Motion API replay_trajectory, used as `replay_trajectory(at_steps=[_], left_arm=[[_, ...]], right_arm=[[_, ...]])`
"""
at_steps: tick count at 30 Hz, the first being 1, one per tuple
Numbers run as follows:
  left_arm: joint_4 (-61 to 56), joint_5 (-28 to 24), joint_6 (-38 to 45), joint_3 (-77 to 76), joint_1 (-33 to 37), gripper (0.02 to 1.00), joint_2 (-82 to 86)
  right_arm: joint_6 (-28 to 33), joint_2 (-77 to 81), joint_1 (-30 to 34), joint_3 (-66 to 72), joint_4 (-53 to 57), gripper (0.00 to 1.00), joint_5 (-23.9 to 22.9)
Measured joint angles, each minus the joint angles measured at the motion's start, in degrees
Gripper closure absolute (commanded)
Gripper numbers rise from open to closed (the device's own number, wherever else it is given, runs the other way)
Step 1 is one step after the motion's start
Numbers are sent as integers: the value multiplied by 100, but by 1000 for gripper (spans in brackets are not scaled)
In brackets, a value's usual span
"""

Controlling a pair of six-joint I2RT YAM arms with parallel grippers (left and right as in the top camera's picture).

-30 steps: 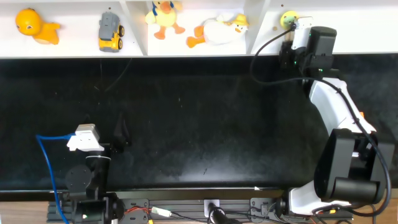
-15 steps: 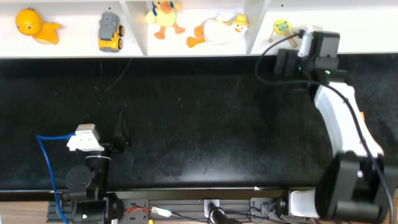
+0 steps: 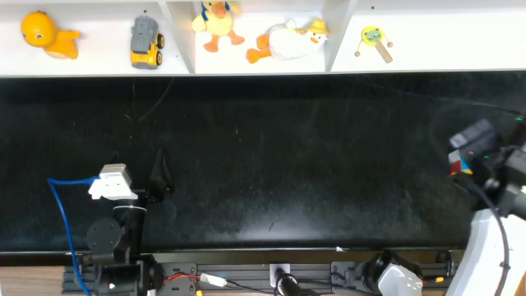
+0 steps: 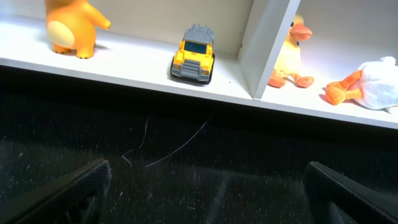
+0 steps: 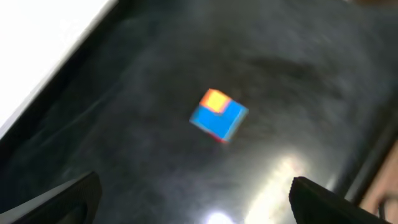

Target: Store Toys

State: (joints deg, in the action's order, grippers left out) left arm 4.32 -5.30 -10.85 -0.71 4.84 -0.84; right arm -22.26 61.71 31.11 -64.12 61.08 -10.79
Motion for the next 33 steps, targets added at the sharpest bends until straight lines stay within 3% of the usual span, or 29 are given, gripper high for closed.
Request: replay_trajectory(at_steps=[7,18,33], left_arm=[[-2,0,0,0,0,20,0],[0,0,0,0,0,20,0],[-2,0,0,0,0,20,0]], right_arm=[[-549,549,975,2,-107,5,490],[-817,2339,1005,7,-678,3,658],[-953,3464,1003,7,-1180,36,518]])
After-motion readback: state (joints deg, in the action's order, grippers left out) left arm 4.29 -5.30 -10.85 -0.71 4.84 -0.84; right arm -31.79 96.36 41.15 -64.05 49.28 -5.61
